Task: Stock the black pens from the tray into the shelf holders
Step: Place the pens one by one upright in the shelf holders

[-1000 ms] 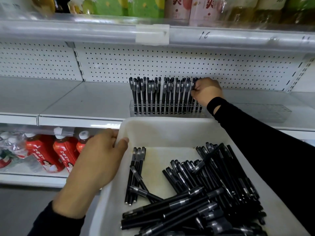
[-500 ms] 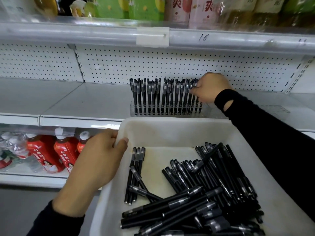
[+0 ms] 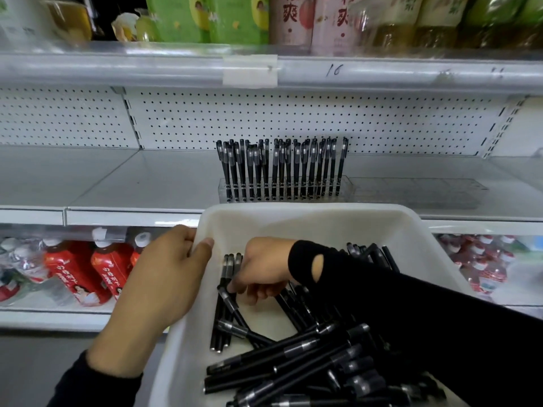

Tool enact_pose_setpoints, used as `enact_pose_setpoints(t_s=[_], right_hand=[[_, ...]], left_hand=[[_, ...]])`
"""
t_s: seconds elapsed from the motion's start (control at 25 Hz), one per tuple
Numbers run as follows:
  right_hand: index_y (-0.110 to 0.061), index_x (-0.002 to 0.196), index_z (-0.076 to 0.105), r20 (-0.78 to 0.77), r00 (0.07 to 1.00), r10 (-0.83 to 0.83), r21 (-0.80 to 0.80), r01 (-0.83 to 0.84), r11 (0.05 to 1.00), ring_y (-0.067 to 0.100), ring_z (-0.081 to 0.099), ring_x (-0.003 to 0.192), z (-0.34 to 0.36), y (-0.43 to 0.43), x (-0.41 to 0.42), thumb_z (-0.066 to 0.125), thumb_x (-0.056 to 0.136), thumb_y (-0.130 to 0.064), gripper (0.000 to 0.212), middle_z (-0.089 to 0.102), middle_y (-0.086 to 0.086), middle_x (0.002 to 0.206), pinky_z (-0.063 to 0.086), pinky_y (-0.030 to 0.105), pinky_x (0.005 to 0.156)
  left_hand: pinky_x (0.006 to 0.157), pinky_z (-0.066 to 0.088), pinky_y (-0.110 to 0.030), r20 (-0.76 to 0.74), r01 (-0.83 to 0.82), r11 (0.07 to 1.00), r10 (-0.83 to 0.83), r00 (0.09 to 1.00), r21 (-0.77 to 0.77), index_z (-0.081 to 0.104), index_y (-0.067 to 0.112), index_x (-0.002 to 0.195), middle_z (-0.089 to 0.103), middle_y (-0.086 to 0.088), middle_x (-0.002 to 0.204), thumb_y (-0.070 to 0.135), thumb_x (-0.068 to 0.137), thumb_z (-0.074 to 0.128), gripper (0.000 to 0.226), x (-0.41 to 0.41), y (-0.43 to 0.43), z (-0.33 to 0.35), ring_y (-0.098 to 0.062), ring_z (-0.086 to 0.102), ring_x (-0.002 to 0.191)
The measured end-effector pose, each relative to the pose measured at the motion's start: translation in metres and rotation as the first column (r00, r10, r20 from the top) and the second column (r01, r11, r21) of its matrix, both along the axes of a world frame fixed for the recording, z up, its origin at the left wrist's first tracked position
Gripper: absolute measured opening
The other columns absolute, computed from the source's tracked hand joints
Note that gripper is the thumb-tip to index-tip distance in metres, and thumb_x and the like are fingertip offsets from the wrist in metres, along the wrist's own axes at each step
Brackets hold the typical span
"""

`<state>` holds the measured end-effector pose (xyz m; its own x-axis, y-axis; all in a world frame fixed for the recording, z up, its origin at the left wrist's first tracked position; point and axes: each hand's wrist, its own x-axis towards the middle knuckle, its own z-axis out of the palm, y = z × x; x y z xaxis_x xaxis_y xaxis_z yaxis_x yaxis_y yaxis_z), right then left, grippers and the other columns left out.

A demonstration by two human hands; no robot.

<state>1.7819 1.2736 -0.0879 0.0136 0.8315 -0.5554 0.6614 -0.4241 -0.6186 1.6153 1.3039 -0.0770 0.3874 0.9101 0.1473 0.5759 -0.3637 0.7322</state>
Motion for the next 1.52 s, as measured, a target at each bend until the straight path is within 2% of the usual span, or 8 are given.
enact_pose_setpoints(t_s=[0.12,0.48,0.64,0.72,0.88,1.12,1.32,1.52], right_hand=[[-0.006,0.083,0.065,-0.174,0.979,-0.109,-0.015,0.108,0.994,0.007,0.047,0.039,-0.005,-0.004,-0.004,0.072,0.09,-0.022,0.019,0.064,0.004,0.062,0.04,0.016,0.038],[-0.005,0.084,0.069,-0.122,0.99,-0.075,0.009,0.077,0.997,0.01,0.053,0.051,0.0,-0.008,-0.011,0.063,0.093,-0.012,0.013,0.07,0.007,0.074,0.042,0.016,0.043],[0.006,0.11,0.066,-0.167,0.981,-0.1,-0.02,0.098,0.995,0.026,0.071,0.072,0.0,-0.008,-0.015,0.056,0.096,-0.014,0.026,0.071,0.015,0.081,0.059,0.031,0.074],[0.002,0.104,0.065,-0.209,0.974,-0.087,-0.034,0.081,0.996,0.031,0.074,0.082,0.0,-0.01,-0.018,0.059,0.095,-0.013,0.019,0.072,0.017,0.085,0.06,0.036,0.084],[-0.003,0.094,0.067,-0.228,0.973,-0.04,-0.03,0.034,0.999,0.015,0.065,0.062,-0.002,-0.011,-0.013,0.07,0.09,-0.005,0.005,0.07,0.015,0.083,0.058,0.023,0.067],[-0.005,0.089,0.069,-0.291,0.952,-0.096,0.187,0.155,0.97,0.013,0.063,0.064,0.038,-0.008,0.021,0.07,0.091,-0.015,0.011,0.07,0.008,0.076,0.053,0.016,0.053],[-0.006,0.103,0.068,-0.359,0.918,-0.169,0.503,0.343,0.793,0.015,0.065,0.075,0.088,-0.022,0.071,0.068,0.091,-0.023,0.021,0.07,-0.005,0.066,0.054,0.021,0.064],[-0.008,0.103,0.071,-0.436,0.789,-0.434,0.713,0.597,0.368,0.014,0.073,0.076,0.116,-0.019,0.136,0.073,0.089,-0.021,0.019,0.075,0.009,0.098,0.058,0.022,0.071]], left_hand=[[0.063,0.048,-0.033,0.002,-0.001,1.0,0.0,1.0,0.013,0.063,0.024,0.091,0.068,0.004,0.073,0.033,0.097,0.054,0.014,0.0,-0.001,0.001,-0.012,0.062,0.072],[0.073,0.054,-0.042,0.01,0.0,1.0,0.0,1.0,0.001,0.064,0.024,0.093,0.071,0.002,0.077,0.033,0.096,0.054,0.014,0.0,-0.002,0.001,-0.016,0.065,0.075],[0.071,0.054,-0.04,0.017,0.002,1.0,-0.002,1.0,0.001,0.064,0.024,0.091,0.071,0.002,0.074,0.032,0.096,0.055,0.013,0.0,0.0,0.0,-0.016,0.065,0.073],[0.071,0.054,-0.041,0.021,0.003,1.0,-0.003,1.0,-0.004,0.064,0.023,0.092,0.071,0.002,0.075,0.032,0.096,0.055,0.014,-0.001,0.001,0.0,-0.016,0.065,0.073],[0.071,0.054,-0.041,0.02,0.003,1.0,-0.003,1.0,0.004,0.064,0.024,0.092,0.071,0.001,0.074,0.034,0.096,0.055,0.014,-0.001,0.001,-0.001,-0.016,0.065,0.073],[0.072,0.055,-0.04,0.031,0.005,1.0,-0.004,0.999,-0.016,0.065,0.024,0.095,0.072,0.002,0.076,0.034,0.095,0.055,0.014,-0.002,0.003,-0.002,-0.015,0.066,0.075],[0.072,0.055,-0.039,0.035,0.022,0.999,-0.021,0.999,-0.029,0.066,0.024,0.097,0.072,0.003,0.078,0.036,0.095,0.054,0.017,-0.003,0.004,-0.005,-0.014,0.067,0.077],[0.067,0.052,-0.035,0.042,0.03,0.999,-0.029,0.999,-0.03,0.066,0.022,0.096,0.071,0.001,0.078,0.033,0.096,0.055,0.016,-0.002,0.003,-0.005,-0.014,0.065,0.075]])
